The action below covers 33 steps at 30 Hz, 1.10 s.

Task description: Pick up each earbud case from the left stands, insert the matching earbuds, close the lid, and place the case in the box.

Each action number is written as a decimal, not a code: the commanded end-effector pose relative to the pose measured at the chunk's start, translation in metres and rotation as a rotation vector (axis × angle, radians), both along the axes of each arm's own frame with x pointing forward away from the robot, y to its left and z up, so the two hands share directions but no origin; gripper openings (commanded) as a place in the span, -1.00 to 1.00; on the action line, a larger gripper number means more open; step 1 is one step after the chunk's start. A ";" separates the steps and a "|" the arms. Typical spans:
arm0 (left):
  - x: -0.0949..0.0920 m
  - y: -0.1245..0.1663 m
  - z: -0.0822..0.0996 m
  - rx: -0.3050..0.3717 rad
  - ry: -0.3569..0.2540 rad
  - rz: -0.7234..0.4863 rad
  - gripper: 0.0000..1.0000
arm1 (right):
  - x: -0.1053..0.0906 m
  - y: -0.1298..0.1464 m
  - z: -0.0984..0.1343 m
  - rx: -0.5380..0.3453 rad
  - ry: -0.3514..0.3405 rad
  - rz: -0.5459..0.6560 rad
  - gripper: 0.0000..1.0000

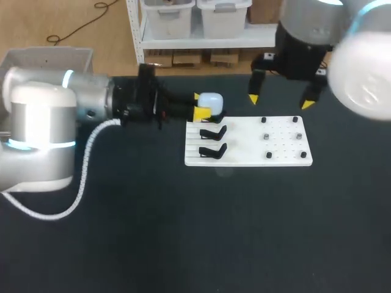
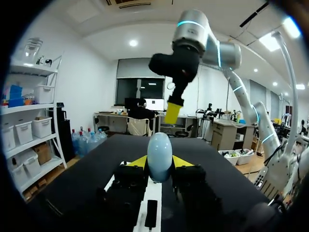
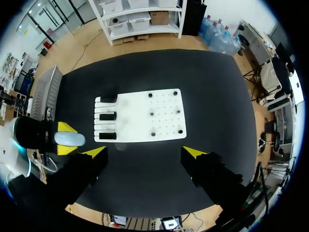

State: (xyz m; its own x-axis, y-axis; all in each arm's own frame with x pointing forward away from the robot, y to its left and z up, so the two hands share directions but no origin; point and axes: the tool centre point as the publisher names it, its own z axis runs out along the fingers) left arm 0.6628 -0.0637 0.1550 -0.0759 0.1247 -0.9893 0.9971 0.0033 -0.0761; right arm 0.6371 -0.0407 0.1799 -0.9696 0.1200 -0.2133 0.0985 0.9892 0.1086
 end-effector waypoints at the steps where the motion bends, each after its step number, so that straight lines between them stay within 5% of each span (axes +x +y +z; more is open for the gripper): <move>1: -0.019 0.023 0.026 0.047 -0.010 0.107 -1.00 | -0.010 -0.005 -0.001 -0.005 -0.223 -0.022 1.00; 14: -0.006 0.131 0.090 0.158 -0.085 0.464 -1.00 | -0.010 -0.005 -0.001 -0.005 -0.223 -0.022 1.00; 22: 0.028 0.235 0.057 0.305 -0.071 0.807 -1.00 | -0.010 -0.005 -0.001 -0.005 -0.223 -0.022 1.00; 33: 0.067 0.345 0.010 0.362 -0.010 1.077 -1.00 | -0.010 -0.005 -0.001 -0.005 -0.223 -0.022 1.00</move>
